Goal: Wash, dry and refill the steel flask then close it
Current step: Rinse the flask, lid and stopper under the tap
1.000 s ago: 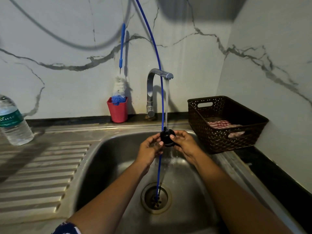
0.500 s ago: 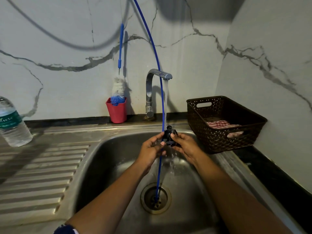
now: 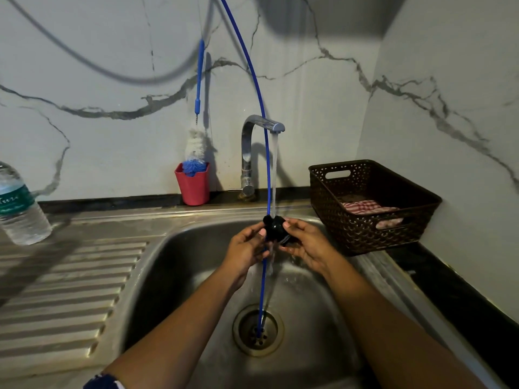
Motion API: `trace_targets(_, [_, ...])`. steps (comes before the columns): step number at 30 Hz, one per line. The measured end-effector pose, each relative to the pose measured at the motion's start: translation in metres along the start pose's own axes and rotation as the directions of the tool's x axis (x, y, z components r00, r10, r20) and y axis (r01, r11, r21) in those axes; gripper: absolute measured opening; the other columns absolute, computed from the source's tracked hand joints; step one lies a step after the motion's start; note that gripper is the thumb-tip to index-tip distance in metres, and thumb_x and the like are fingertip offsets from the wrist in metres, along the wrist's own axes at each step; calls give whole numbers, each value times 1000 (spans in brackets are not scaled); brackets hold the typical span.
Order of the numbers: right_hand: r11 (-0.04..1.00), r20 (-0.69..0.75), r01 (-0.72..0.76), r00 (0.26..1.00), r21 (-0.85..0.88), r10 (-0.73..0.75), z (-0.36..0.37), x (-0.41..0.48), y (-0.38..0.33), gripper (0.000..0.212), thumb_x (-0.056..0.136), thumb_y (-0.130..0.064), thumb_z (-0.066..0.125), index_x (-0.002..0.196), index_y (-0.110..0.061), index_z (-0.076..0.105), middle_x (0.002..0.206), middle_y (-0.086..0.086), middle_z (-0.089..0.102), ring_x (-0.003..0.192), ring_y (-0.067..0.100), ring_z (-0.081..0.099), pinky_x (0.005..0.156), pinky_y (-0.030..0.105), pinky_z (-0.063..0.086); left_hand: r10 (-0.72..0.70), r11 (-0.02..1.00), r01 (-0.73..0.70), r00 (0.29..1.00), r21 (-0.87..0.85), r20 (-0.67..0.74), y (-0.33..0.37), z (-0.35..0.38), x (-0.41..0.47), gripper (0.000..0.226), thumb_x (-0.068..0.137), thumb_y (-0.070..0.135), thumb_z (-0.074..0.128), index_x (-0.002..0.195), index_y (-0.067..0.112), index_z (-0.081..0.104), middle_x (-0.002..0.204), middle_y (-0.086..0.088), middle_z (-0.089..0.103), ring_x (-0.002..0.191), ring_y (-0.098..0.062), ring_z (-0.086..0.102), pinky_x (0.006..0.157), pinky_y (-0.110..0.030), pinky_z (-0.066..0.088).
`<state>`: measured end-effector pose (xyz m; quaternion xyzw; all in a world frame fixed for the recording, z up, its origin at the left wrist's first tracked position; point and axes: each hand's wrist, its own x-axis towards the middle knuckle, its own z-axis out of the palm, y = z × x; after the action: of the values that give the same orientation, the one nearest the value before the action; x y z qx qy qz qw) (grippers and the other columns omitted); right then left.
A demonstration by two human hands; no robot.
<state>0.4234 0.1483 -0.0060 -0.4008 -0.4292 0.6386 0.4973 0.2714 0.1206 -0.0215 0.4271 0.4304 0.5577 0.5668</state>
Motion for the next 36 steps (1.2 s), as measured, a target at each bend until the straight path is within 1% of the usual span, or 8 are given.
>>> trace_targets(3, [998, 51, 52, 997, -34, -51, 2, -1, 0, 22, 91, -1, 53, 104, -16, 62, 106, 6, 63, 101, 24, 60, 81, 36, 53, 9, 1000, -8, 999, 26, -31, 2, -3, 0, 22, 96, 16, 54, 116, 16, 63, 107, -8, 69, 94, -22, 66, 76, -29, 54])
trace_targets(7, [996, 72, 92, 993, -22, -90, 6, -1, 0, 30, 88, 6, 53, 105, -17, 63, 109, 6, 62, 103, 21, 59, 78, 23, 56, 78, 995, -72, 992, 68, -97, 2, -2, 1, 9, 93, 10, 59, 98, 12, 66, 93, -11, 70, 80, -20, 67, 70, -27, 55])
trace_targets(10, [997, -21, 80, 997, -1, -80, 6, 2, 1, 24, 88, -2, 58, 110, -12, 58, 112, 6, 61, 105, 23, 59, 81, 28, 54, 94, 995, -87, 987, 58, -132, 0, 2, 2, 6, 91, 6, 60, 90, 10, 65, 76, -8, 70, 69, -17, 65, 61, -23, 53])
trace_targets(13, [997, -113, 3, 993, -71, -11, 4, 3, 3, 30, 88, -20, 62, 115, -9, 55, 104, 9, 64, 81, 18, 65, 68, 27, 57, 94, 994, -86, 985, 61, -147, -1, 6, 1, 7, 89, 5, 62, 85, 9, 65, 70, -5, 69, 64, -16, 61, 59, -22, 52])
trace_targets(16, [994, -99, -15, 995, -106, 5, 2, 3, 3, 33, 88, -18, 64, 118, -10, 55, 99, 9, 66, 68, 14, 66, 58, 23, 56, 64, 997, -58, 984, 44, -165, -3, 8, 2, 13, 90, 0, 60, 85, 11, 64, 74, -5, 68, 63, -13, 60, 59, -21, 52])
trace_targets(28, [999, -34, 19, 999, 27, -18, 4, -1, 1, 26, 86, -5, 63, 110, -11, 54, 102, 6, 64, 85, 17, 65, 63, 25, 58, 53, 998, -58, 986, -29, -158, 0, 4, 3, 23, 87, -5, 59, 100, 14, 60, 92, -3, 69, 79, -15, 65, 61, -20, 55])
trace_targets(32, [997, 7, 49, 999, 65, -50, 4, -1, 0, 30, 86, 4, 59, 110, -13, 54, 114, 9, 58, 99, 24, 62, 70, 26, 58, -53, 992, 38, 991, -118, -126, 2, 4, 2, 12, 93, 9, 58, 104, 7, 64, 82, -6, 72, 67, -11, 70, 58, -18, 55])
trace_targets(36, [998, 86, 7, 996, 68, -13, 3, 0, 0, 43, 86, 9, 54, 116, -21, 56, 130, 10, 51, 107, 26, 59, 70, 26, 57, -35, 997, 23, 984, -69, -177, -1, 2, 3, 10, 92, 2, 56, 95, 8, 64, 79, -7, 69, 61, -7, 68, 58, -15, 53])
